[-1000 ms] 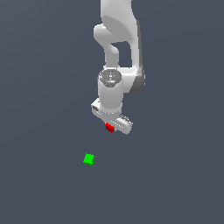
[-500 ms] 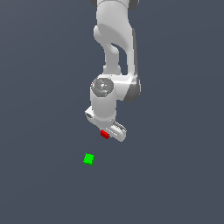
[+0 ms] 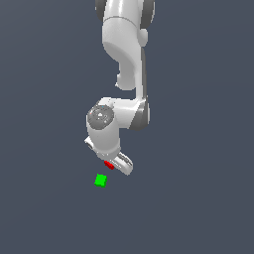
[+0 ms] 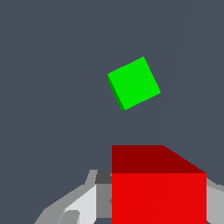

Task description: Stack the red cube on top of the green cube.

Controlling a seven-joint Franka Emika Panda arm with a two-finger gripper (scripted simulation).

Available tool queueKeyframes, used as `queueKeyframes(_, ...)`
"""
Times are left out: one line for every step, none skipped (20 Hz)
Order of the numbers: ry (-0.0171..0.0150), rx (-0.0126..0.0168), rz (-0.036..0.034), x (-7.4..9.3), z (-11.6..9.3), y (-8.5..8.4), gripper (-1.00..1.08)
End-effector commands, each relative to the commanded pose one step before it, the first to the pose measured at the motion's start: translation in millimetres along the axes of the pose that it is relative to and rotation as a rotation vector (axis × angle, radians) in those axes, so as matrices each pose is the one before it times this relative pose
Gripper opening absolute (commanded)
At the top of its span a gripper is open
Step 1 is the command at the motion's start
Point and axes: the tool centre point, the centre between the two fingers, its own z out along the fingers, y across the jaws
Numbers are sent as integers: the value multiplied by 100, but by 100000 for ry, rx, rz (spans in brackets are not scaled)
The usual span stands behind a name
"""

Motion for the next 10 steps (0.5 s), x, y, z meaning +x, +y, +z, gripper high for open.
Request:
queueKeyframes(68,69,-58,1450,409,50,-100)
queueKeyframes(0,0,0,532,166,25,-100)
queueKeyframes(0,0,0,518,161,23,-100)
queueKeyframes(0,0,0,503,156,21,-100)
queueKeyframes(0,0,0,471,145,18,-100)
queueKeyframes(0,0,0,433,133,15,-100)
queueKeyframes(0,0,0,398,121,12,-100)
queueKeyframes(0,0,0,364,110,10,-100)
queueKeyframes(0,0,0,333,100,8,-100)
queueKeyframes(0,0,0,303,90,6,-100)
